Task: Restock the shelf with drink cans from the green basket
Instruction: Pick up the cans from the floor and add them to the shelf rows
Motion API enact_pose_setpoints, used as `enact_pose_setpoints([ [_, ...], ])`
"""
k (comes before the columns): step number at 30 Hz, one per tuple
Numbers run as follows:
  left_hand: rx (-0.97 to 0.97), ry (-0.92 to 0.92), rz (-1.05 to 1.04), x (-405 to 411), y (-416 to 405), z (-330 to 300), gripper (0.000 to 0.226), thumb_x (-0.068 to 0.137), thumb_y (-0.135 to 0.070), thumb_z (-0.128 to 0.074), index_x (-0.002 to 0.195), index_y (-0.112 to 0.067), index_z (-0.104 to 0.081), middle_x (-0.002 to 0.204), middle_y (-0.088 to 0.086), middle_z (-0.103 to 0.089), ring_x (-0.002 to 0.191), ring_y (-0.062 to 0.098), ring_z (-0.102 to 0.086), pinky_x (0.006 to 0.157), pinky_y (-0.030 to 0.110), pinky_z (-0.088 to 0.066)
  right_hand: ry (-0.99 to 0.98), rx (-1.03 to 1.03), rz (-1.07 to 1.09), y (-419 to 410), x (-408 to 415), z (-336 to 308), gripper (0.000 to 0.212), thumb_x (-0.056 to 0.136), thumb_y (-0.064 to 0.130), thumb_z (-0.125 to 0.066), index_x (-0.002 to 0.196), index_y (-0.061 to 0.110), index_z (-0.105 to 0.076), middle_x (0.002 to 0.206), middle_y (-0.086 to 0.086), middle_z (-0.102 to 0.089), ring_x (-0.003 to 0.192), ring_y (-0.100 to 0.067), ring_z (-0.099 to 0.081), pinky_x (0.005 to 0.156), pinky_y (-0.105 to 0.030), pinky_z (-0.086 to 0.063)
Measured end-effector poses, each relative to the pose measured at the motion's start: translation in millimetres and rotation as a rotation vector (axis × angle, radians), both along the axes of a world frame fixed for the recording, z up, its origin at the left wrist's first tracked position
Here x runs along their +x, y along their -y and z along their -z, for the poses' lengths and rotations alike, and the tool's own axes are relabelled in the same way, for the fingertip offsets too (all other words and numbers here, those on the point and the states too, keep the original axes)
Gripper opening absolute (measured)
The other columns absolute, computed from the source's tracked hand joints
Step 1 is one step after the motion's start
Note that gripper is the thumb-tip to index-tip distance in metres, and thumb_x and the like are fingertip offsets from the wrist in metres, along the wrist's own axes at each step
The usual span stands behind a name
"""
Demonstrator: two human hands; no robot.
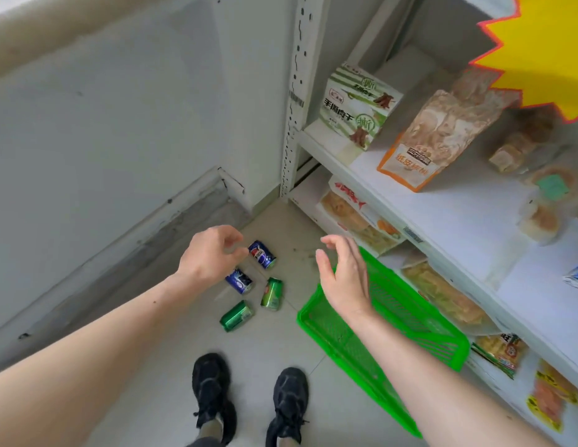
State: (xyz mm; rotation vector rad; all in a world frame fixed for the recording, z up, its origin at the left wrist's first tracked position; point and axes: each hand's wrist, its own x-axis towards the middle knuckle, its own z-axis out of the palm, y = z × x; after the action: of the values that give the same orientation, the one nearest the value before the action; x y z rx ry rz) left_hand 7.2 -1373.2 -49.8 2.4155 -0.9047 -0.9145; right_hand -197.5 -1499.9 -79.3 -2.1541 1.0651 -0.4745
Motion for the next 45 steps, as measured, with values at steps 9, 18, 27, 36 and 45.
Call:
enact_pose_setpoints([
  [9, 0.018, -0.16, -0.079, 58.6, 1.6, 126.1, 0.03, 0.09, -0.024, -0.063, 0.118, -0.015, -0.063, 0.118, 0.0, -0.064, 0.098, 0.009, -0.058, 0.083, 0.021, -0.041, -0.139, 0.207, 0.06, -5.8, 76.6, 121.9, 0.025, 0.095, 0.022, -0.06, 0.118, 0.015, -0.056, 0.117, -0.002, -0.057, 0.106, -0.019, -0.059, 0.092, -0.034, -0.047],
  [18, -0.017, -0.348, -0.41, 75.4, 29.9, 323.7, 0.032, 0.086, -0.026, -0.068, 0.115, -0.013, -0.061, 0.118, 0.003, -0.062, 0.11, 0.021, -0.059, 0.103, 0.041, -0.044, -0.372, 0.305, -0.026, 21.3, 122.3, 310.3, 0.047, 0.092, 0.032, -0.064, 0.133, 0.014, -0.051, 0.132, -0.004, -0.054, 0.123, -0.022, -0.051, 0.102, -0.036, -0.043],
  [27, -0.012, -0.535, -0.518, 89.6, 54.6, 493.8, 0.04, 0.086, -0.038, -0.064, 0.119, -0.018, -0.054, 0.122, 0.014, -0.06, 0.111, 0.026, -0.057, 0.101, 0.049, -0.045, -0.63, 0.375, -0.144, 44.1, 158.4, 472.9, 0.078, 0.081, 0.045, -0.075, 0.142, 0.015, -0.038, 0.14, -0.01, -0.048, 0.129, -0.029, -0.045, 0.1, -0.041, -0.044],
  [36, 0.11, -0.499, -0.419, 89.1, 86.0, 540.7, 0.028, 0.098, -0.036, -0.044, 0.084, -0.016, -0.057, 0.105, 0.02, -0.064, 0.098, 0.03, -0.06, 0.095, 0.05, -0.049, -0.631, 0.459, -0.222, 55.8, 169.8, 516.1, 0.062, 0.077, 0.048, -0.077, 0.121, 0.011, -0.051, 0.118, -0.008, -0.064, 0.104, -0.026, -0.061, 0.087, -0.04, -0.053],
  [45, 0.127, -0.405, -0.283, 84.2, 86.9, 503.3, 0.033, 0.1, -0.033, -0.039, 0.084, -0.012, -0.057, 0.085, 0.007, -0.06, 0.082, 0.024, -0.054, 0.08, 0.032, -0.043, -0.487, 0.677, -0.156, 55.1, 164.1, 488.9, 0.047, 0.078, 0.034, -0.078, 0.116, 0.012, -0.061, 0.11, -0.006, -0.068, 0.097, -0.023, -0.066, 0.087, -0.039, -0.055],
])
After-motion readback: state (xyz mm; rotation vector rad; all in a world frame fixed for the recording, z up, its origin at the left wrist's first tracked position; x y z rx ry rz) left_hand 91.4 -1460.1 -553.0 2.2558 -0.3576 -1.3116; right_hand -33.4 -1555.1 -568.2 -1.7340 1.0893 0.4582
